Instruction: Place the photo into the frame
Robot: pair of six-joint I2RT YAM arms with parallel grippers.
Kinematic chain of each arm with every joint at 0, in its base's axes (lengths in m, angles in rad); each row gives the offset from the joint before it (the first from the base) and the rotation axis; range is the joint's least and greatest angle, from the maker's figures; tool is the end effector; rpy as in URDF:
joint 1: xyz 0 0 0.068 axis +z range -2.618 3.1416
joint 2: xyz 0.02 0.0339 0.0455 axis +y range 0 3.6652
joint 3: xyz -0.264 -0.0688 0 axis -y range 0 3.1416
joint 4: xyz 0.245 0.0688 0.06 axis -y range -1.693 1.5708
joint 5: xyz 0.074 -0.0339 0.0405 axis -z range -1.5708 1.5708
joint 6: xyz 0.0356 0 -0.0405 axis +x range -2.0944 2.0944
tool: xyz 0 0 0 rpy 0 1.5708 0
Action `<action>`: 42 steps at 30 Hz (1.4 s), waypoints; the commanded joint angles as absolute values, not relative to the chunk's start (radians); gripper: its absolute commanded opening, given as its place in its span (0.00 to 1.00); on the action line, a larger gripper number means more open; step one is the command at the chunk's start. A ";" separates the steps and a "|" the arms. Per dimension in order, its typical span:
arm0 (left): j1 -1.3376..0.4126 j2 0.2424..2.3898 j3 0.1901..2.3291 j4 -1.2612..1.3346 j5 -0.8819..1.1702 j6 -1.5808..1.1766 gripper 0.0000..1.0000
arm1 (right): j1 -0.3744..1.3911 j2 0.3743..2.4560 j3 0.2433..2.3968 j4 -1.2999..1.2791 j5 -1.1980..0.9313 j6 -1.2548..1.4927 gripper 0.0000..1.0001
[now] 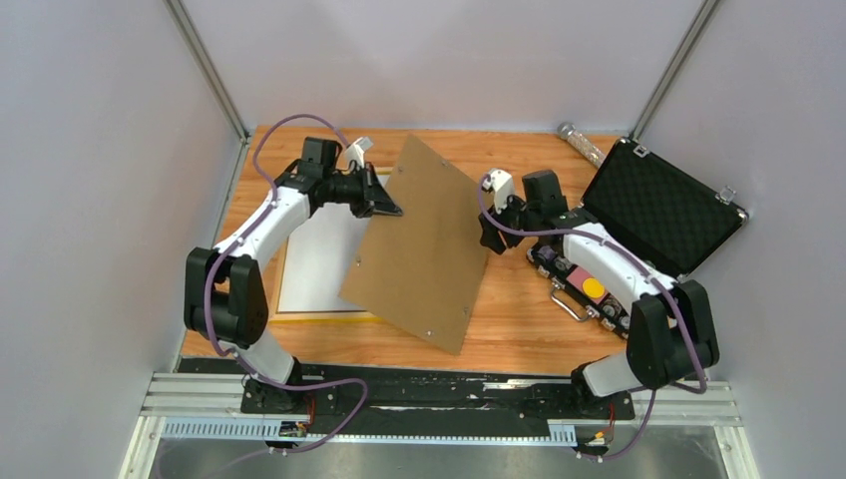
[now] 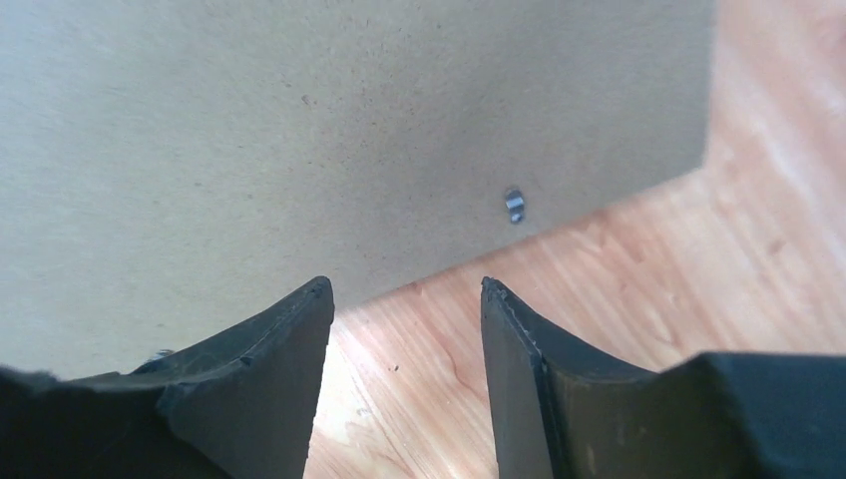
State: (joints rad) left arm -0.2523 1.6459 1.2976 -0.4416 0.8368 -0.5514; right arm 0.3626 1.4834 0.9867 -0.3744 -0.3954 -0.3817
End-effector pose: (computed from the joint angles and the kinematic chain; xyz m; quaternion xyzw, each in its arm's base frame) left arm 0.3415 -0.1153 0.2800 0.0270 0.8586 -0.4818 0.1731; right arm 0.2847 0.1227 0.2307 -0.3977 0.8336 0.1813 0.3378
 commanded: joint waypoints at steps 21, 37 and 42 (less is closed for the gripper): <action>0.231 1.419 1.294 -0.436 1.173 -0.615 0.00 | 0.356 1.467 1.256 -0.315 -0.442 0.098 0.63; 0.491 1.567 1.601 -1.181 1.221 0.021 0.00 | 0.459 1.725 1.343 -0.201 -0.324 0.196 0.70; 0.569 1.601 1.664 -1.310 1.247 0.119 0.00 | 0.473 1.818 1.381 -0.201 -0.330 0.237 0.69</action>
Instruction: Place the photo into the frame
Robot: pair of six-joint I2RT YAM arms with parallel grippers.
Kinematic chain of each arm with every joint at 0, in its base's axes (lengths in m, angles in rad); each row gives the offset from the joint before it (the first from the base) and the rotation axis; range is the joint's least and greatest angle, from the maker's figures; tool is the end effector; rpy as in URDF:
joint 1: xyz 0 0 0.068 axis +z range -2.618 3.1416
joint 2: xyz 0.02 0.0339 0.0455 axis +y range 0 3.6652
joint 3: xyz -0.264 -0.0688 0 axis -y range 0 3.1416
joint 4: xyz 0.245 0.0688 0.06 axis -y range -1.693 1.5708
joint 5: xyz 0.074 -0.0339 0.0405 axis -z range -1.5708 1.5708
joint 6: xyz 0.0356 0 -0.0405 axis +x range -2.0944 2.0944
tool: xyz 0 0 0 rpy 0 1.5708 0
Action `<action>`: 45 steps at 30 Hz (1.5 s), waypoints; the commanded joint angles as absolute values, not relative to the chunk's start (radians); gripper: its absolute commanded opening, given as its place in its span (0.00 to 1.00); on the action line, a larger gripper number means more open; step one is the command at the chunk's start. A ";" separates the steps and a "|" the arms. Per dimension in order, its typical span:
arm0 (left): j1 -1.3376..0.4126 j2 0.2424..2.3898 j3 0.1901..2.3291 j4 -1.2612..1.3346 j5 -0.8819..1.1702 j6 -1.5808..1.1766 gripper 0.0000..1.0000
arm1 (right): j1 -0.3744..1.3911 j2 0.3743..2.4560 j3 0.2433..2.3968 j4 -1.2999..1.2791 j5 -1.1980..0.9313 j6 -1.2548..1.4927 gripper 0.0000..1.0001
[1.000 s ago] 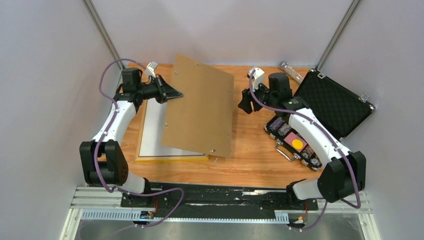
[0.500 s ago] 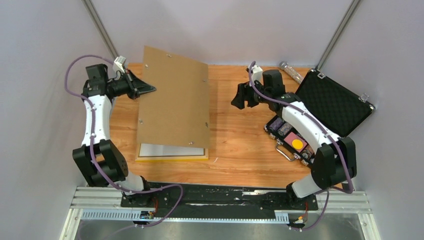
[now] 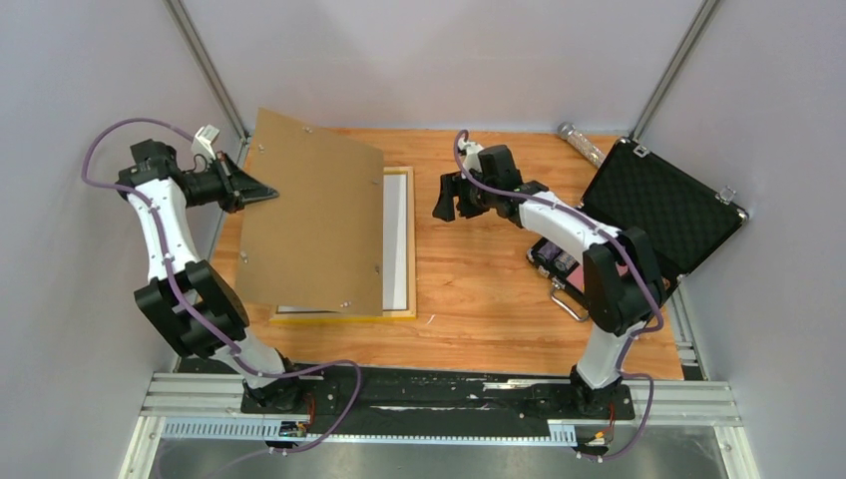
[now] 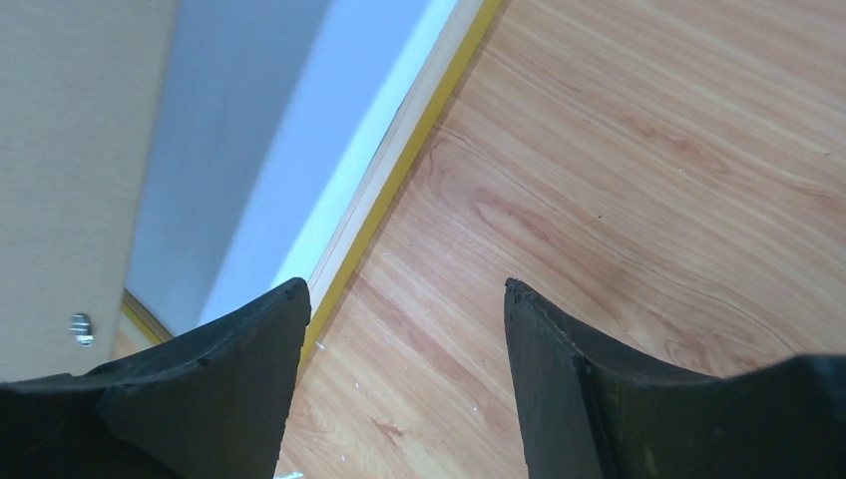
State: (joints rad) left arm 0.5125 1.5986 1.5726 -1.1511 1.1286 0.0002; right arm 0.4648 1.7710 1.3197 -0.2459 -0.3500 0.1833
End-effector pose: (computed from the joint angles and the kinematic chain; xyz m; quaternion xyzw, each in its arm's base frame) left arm 0.2842 0.1230 0.3486 -0.1088 0.8281 -0.4655 0.2928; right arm 0.3534 0.1909 0.2504 -0.1981 0.8731 0.2822 0.3447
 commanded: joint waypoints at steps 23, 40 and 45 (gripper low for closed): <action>0.667 1.692 1.758 -1.445 1.269 0.256 0.00 | 0.569 2.080 1.538 -0.234 -0.349 0.250 0.67; 0.667 1.697 1.740 -1.407 1.251 0.247 0.00 | 0.611 2.233 1.652 -0.282 -0.303 0.269 0.61; 0.667 1.697 1.721 -1.389 1.247 0.243 0.00 | 0.612 2.258 1.674 -0.294 -0.294 0.281 0.55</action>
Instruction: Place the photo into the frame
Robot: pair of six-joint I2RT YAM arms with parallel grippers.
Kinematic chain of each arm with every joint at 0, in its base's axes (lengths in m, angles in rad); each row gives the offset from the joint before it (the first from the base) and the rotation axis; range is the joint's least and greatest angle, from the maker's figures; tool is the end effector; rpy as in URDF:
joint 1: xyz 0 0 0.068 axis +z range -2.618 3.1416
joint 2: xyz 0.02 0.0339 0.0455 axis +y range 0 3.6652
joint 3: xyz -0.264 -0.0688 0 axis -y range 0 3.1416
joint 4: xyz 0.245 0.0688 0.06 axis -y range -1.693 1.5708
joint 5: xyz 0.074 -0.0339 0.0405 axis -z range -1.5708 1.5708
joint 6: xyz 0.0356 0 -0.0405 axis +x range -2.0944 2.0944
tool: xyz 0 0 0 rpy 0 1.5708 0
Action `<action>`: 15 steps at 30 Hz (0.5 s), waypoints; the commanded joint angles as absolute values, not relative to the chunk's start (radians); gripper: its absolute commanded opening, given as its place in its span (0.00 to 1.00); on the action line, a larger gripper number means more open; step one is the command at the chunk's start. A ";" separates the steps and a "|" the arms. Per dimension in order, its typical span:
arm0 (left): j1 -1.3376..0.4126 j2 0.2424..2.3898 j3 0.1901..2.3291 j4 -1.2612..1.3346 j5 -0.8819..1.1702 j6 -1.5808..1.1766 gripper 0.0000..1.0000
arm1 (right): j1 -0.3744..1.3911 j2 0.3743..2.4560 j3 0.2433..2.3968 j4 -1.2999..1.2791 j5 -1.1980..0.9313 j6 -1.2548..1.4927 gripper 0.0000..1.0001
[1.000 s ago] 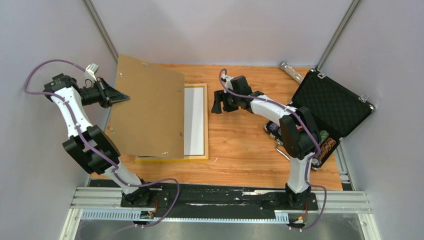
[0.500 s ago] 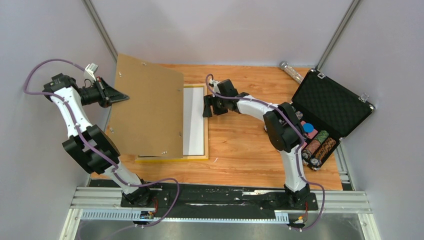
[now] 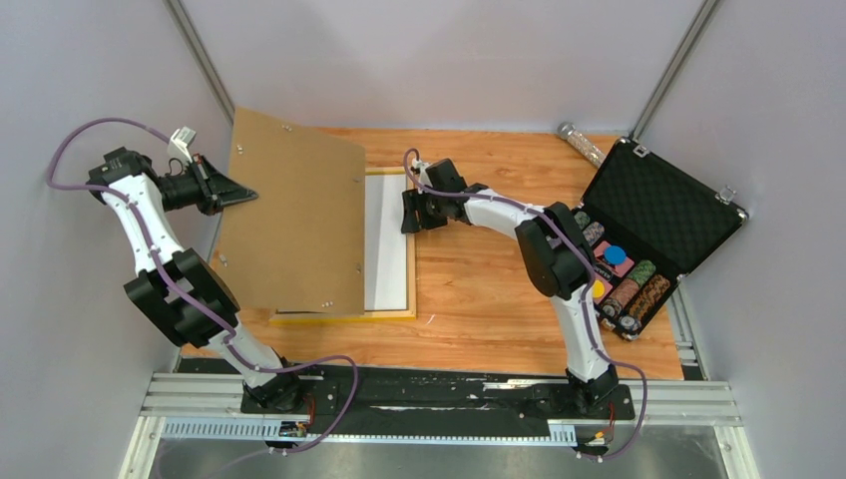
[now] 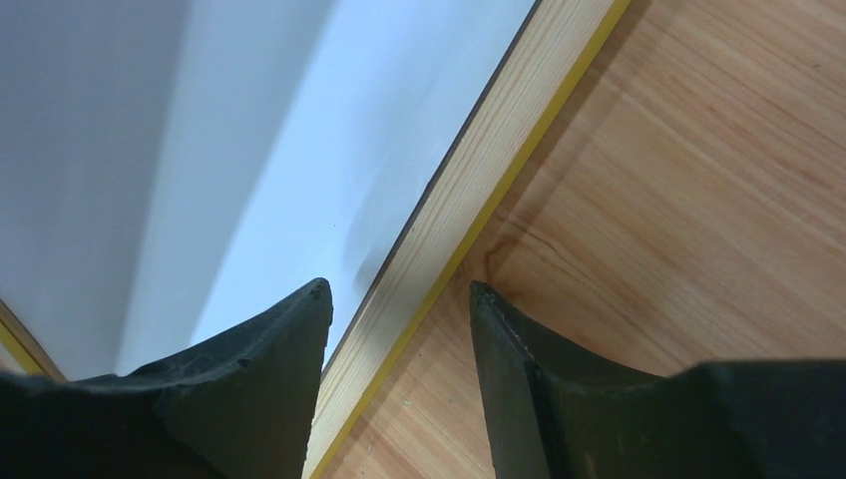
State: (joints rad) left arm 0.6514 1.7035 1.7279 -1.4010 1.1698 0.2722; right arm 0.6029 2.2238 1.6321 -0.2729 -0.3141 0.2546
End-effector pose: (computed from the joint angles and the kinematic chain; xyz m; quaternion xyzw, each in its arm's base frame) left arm 0.2707 0.1651 0.3549 -0.1038 0.8251 -0.4559 0.3172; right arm 0.3951 0.2853 0.1543 -0.2138 0.9034 0.2755 0.2496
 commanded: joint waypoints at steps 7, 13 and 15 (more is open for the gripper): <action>0.667 1.700 1.708 -1.370 1.247 0.237 0.00 | 0.612 2.294 1.703 -0.326 -0.236 0.289 0.44; 0.667 1.698 1.702 -1.366 1.251 0.235 0.00 | 0.611 2.314 1.706 -0.340 -0.199 0.281 0.38; 0.667 1.698 1.698 -1.362 1.252 0.232 0.00 | 0.612 2.317 1.703 -0.341 -0.189 0.281 0.35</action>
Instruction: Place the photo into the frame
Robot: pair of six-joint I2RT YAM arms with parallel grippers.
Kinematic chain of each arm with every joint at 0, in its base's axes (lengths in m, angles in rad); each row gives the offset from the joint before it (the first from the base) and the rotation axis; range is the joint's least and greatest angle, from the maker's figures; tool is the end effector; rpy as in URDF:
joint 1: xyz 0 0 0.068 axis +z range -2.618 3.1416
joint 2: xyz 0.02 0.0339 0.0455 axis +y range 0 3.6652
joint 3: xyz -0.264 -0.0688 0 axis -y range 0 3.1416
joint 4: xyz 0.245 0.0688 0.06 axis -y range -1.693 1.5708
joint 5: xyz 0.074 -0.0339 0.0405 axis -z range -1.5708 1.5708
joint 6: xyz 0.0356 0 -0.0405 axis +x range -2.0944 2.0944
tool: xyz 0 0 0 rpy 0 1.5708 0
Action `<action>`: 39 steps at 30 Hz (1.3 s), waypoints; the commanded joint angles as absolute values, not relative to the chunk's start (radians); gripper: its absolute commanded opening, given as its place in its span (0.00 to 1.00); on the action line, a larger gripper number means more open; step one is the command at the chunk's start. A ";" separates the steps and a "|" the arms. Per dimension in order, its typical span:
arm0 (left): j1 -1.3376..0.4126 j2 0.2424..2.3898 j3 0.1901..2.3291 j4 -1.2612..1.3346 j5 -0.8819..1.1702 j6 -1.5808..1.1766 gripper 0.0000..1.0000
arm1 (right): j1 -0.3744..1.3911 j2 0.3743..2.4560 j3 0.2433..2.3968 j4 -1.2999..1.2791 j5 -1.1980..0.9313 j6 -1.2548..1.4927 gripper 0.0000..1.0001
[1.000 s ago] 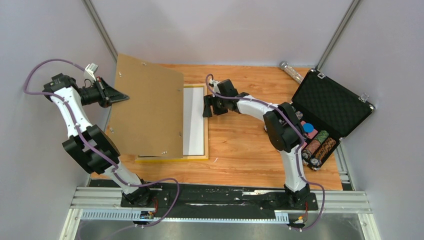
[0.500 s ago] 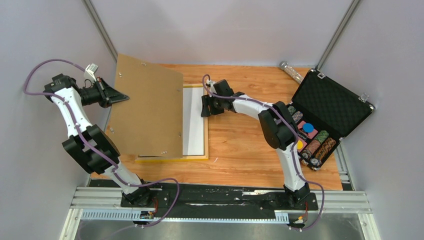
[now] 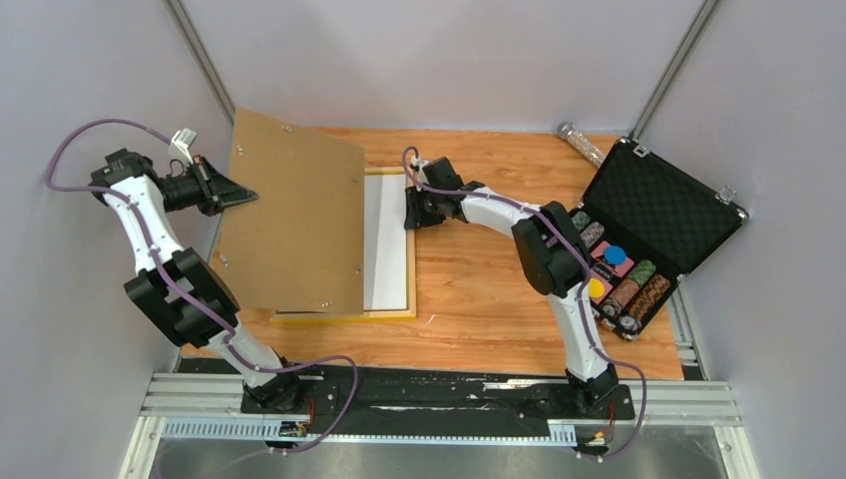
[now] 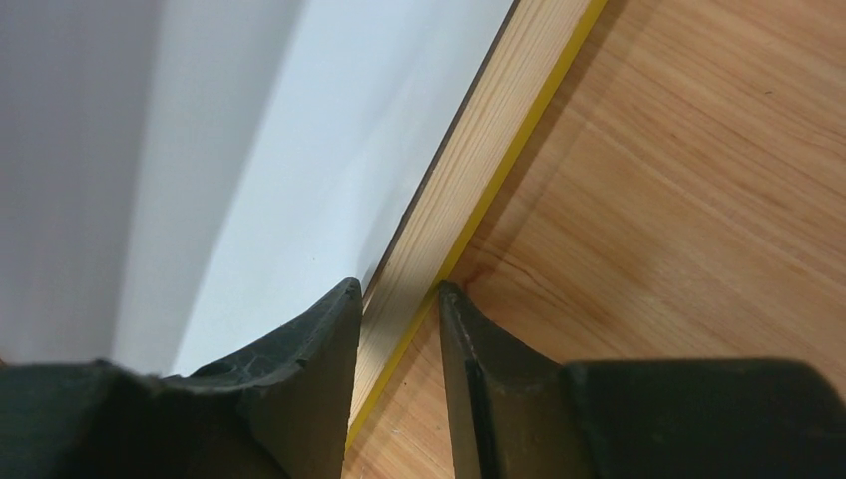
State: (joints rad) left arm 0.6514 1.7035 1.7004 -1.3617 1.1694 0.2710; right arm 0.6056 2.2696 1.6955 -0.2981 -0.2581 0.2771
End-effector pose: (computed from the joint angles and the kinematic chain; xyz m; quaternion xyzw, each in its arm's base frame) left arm 0.2728 0.1668 0.3484 -0.1011 0.8252 -0.4535 0.3211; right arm 0.4042 0.2909 0.1499 -0.1958 0.9121 0.2543 0.2552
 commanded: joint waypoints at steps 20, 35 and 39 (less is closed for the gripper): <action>0.604 1.592 1.460 -0.891 1.276 -0.115 0.00 | 0.543 2.185 1.495 -0.290 -0.124 0.307 0.20; 0.381 1.516 1.180 -0.127 1.222 -0.638 0.00 | 0.338 1.940 1.214 -0.171 -0.148 0.360 0.07; 0.310 1.532 1.088 0.199 1.203 -0.912 0.00 | 0.290 1.882 1.143 -0.125 -0.139 0.372 0.04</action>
